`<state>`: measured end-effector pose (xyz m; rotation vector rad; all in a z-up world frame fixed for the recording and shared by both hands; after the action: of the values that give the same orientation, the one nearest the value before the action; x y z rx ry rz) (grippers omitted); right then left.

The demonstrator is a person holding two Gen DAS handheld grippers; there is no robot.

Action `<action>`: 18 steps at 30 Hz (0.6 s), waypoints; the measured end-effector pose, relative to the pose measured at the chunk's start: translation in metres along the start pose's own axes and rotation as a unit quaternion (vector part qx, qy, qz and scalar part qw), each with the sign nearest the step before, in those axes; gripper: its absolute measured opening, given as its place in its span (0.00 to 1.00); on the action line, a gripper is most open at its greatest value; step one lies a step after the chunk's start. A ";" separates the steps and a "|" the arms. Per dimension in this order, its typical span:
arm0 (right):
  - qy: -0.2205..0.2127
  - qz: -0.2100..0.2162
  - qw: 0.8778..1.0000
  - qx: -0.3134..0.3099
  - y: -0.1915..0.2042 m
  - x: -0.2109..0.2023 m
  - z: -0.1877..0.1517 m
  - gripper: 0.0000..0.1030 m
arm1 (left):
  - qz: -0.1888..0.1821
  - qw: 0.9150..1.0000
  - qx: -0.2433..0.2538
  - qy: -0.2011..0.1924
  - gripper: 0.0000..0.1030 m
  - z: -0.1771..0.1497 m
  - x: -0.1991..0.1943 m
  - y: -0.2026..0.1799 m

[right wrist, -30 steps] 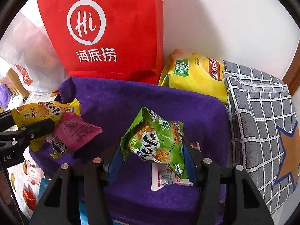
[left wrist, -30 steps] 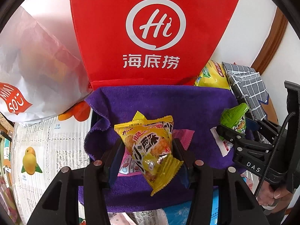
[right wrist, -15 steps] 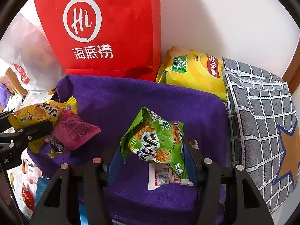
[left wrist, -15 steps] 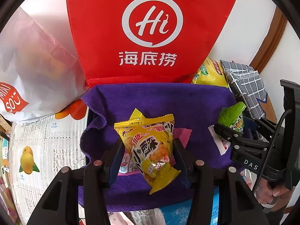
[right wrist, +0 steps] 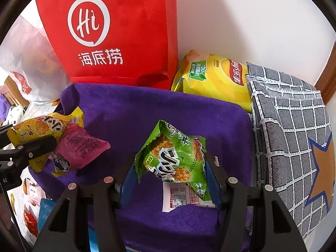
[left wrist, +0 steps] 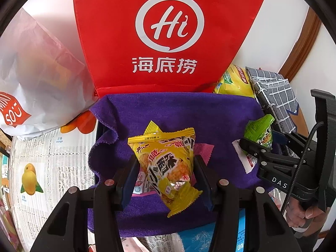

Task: Organize snacks
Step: 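Carry the green chip bag with the right tool while the left tool carries the yellow bag over the towel, then open both tools to drop the green and yellow bags onto the purple towel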

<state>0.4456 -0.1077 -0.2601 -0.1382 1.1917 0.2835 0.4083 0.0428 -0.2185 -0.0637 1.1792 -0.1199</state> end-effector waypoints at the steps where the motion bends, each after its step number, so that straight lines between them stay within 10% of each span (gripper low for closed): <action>1: 0.001 0.000 1.000 0.000 0.000 0.000 0.000 0.57 | 0.000 1.000 0.000 0.000 0.49 0.000 0.000 0.000; 18: 0.006 -0.002 1.000 -0.002 -0.002 0.002 0.000 0.58 | -0.001 1.000 0.001 0.000 0.49 0.000 0.000 0.000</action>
<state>0.4468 -0.1091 -0.2618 -0.1461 1.2028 0.2829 0.4086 0.0423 -0.2181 -0.0632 1.1783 -0.1215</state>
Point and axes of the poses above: each gripper's, at about its wrist camera, not at the fingertips, and x roughly the way its jaws point, y to its left, z to its top, the point moved 10 cm from there along x, roughly the way its jaws point, and after that the axes turned 9 degrees about y, right-handed, at the moved point
